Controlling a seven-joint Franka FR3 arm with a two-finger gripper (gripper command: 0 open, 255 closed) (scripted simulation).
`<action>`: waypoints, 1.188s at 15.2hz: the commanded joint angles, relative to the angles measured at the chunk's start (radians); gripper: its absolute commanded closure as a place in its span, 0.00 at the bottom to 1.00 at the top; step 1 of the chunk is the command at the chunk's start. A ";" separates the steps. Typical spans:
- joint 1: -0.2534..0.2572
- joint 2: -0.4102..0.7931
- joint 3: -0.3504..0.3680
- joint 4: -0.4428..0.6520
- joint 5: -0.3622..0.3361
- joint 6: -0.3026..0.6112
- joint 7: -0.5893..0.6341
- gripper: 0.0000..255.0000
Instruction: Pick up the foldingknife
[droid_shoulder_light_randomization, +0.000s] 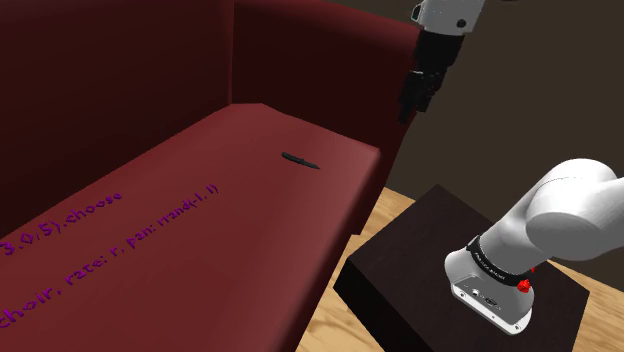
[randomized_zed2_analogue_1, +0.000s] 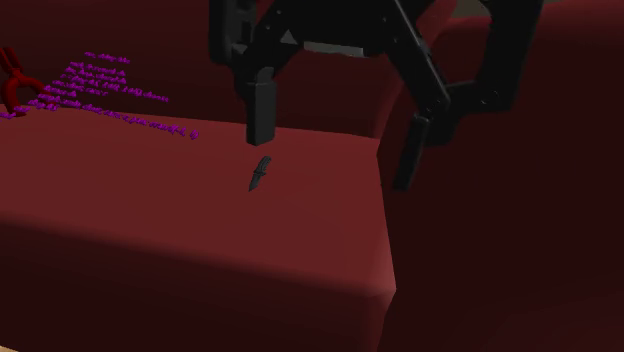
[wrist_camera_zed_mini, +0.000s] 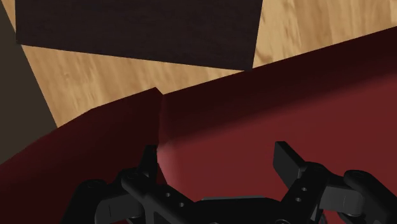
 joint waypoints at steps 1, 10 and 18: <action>0.013 0.036 0.026 -0.007 0.024 0.069 0.016 0.00; 0.063 0.253 0.150 0.043 0.087 0.347 0.095 0.00; 0.088 0.469 0.245 0.155 0.061 0.542 0.179 0.00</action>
